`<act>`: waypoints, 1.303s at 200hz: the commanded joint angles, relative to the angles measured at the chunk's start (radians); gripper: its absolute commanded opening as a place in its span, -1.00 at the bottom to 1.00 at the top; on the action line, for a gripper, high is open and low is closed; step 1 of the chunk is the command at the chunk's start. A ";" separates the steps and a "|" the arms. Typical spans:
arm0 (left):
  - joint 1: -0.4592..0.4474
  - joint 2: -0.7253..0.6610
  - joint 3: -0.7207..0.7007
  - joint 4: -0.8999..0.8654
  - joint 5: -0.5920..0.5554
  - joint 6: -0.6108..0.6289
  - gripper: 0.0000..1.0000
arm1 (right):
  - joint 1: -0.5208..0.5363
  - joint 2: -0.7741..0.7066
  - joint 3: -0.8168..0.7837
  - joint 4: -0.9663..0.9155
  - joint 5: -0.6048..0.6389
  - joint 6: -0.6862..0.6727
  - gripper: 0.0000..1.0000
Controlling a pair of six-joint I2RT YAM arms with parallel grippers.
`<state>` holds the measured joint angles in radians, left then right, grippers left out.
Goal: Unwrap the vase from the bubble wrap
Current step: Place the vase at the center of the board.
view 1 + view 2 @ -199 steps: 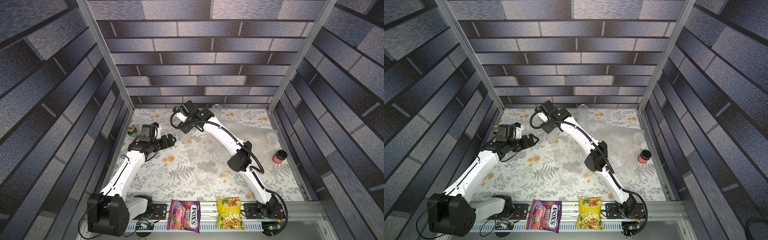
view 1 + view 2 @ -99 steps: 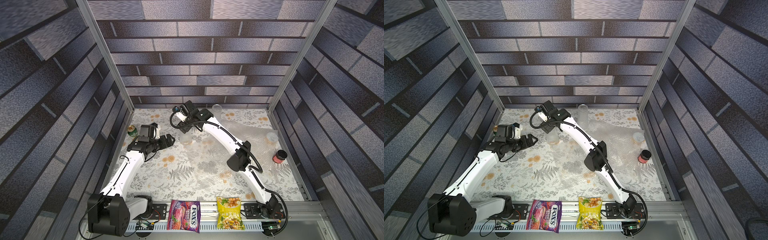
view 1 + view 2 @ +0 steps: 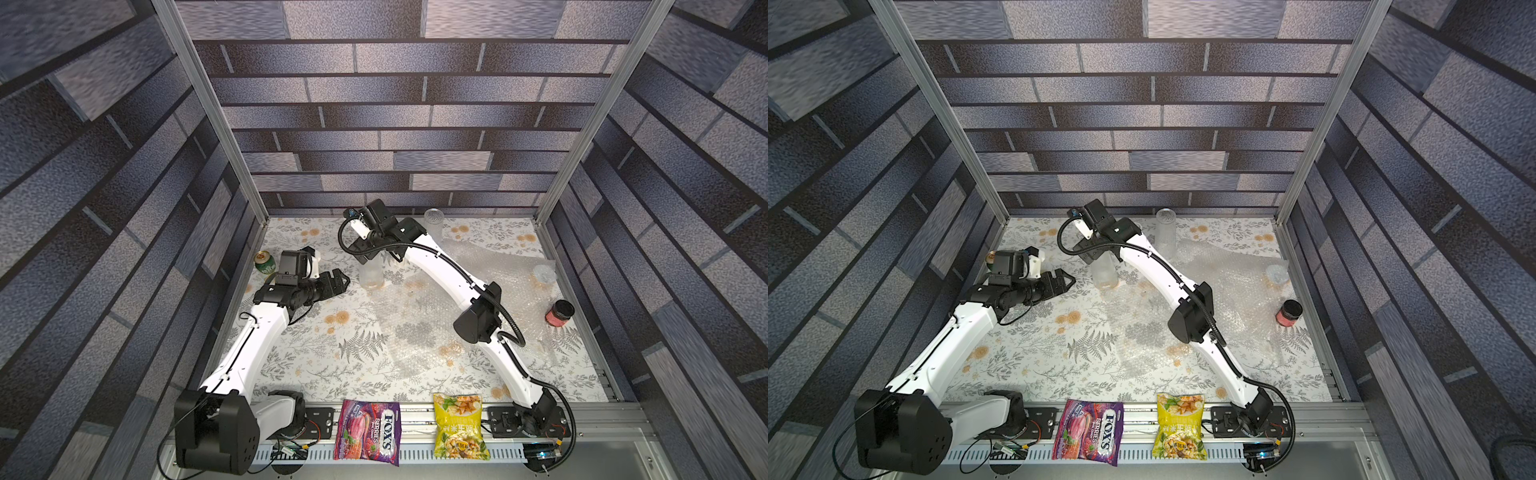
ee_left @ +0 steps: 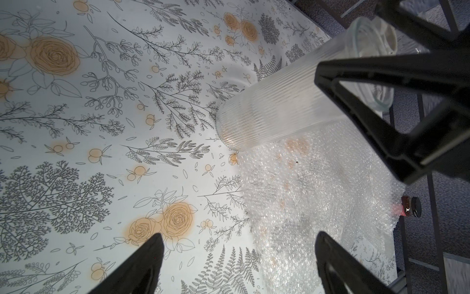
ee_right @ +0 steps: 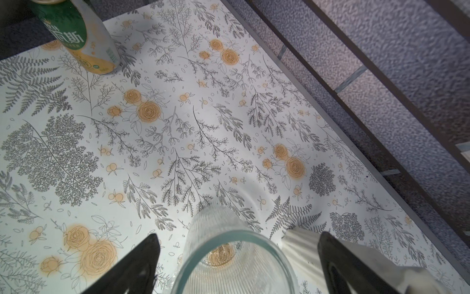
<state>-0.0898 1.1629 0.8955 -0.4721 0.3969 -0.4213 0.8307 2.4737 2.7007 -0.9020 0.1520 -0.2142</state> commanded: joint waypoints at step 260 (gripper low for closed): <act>0.009 -0.058 0.034 0.239 -0.144 0.086 0.99 | -0.486 -1.443 -1.670 0.469 0.342 0.370 0.99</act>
<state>-0.0834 1.0946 0.8982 -0.3264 0.3088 -0.3828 0.4099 1.0977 1.1515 -0.5034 0.4759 0.0830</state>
